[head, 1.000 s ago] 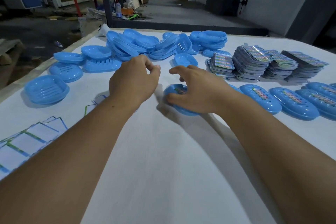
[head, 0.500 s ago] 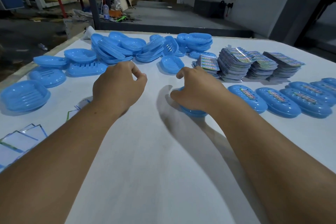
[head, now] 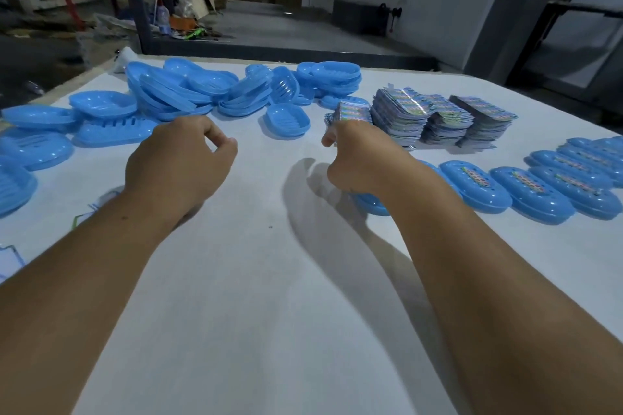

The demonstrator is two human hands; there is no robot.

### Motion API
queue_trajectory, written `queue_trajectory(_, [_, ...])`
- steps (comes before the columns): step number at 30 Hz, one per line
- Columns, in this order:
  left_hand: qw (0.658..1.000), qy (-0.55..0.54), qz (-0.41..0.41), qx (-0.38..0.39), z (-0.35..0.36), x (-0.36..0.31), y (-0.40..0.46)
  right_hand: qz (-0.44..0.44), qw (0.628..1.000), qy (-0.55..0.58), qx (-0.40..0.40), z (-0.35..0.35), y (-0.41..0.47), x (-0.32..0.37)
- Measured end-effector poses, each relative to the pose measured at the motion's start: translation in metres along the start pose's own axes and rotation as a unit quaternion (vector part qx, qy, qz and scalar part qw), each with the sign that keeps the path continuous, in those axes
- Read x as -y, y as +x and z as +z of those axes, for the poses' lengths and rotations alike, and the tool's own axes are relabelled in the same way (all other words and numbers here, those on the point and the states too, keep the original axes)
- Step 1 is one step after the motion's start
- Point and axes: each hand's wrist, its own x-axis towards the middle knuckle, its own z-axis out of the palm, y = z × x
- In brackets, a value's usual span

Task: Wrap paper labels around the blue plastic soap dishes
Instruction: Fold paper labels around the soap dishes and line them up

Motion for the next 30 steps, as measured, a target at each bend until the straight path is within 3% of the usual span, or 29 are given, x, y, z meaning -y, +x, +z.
queue_trajectory(6, [1.0,0.001,-0.009,0.011,0.0,0.0,0.0,-0.012,1.0,0.001,-0.007,0.002,-0.001,0.004])
queue_trajectory(13, [0.999,0.02,-0.009,0.034,-0.001,0.001,0.0,-0.107,0.993,0.037,-0.025,0.02,0.002,0.025])
queue_trajectory(20, [0.997,0.075,-0.018,-0.005,-0.004,0.015,0.007,-0.119,0.992,0.042,-0.015,0.033,0.006,0.026])
queue_trajectory(27, [0.986,0.123,-0.05,-0.099,-0.028,0.045,0.024,-0.122,0.991,0.046,-0.022,0.036,0.01,0.022])
queue_trajectory(30, [0.982,0.169,-0.062,-0.058,-0.03,0.056,0.028,-0.128,0.99,0.044,-0.024,0.036,0.01,0.022])
